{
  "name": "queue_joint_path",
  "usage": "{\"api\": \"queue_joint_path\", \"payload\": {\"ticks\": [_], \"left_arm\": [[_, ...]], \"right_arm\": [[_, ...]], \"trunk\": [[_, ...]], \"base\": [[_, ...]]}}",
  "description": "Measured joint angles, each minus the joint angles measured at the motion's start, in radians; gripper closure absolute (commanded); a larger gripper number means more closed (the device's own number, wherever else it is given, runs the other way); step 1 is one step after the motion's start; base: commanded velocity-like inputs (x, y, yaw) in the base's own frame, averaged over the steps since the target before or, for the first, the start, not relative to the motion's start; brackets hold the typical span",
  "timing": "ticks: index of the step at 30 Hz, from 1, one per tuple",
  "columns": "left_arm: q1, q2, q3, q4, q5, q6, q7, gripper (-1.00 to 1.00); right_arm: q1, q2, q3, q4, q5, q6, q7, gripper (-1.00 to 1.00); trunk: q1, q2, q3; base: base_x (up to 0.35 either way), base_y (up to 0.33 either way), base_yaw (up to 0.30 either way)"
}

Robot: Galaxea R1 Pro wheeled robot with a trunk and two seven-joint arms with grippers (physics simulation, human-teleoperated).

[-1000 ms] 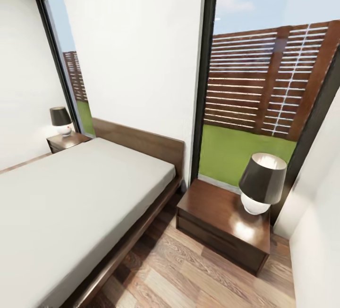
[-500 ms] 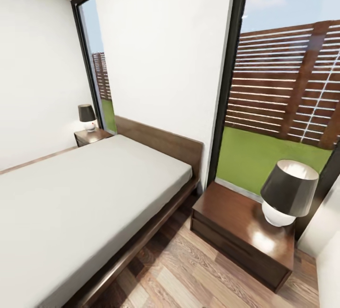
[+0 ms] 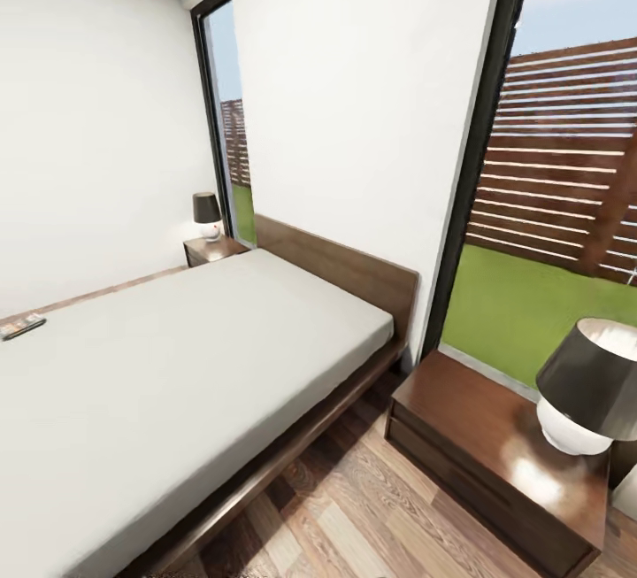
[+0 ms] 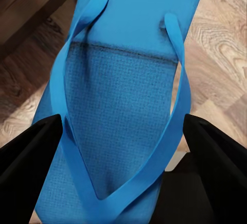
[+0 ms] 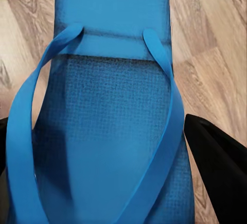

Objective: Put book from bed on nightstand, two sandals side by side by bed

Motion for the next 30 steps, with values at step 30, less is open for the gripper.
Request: {"api": "queue_joint_path", "payload": {"ticks": [30], "left_arm": [[0.0,0.0,0.0,0.0,0.0,-0.002,-0.002,1.0]], "right_arm": [[0.0,-0.001,0.0,0.0,0.001,0.0,0.0,1.0]], "trunk": [[0.0,0.0,0.0]], "base": [[0.0,0.0,0.285]]}}
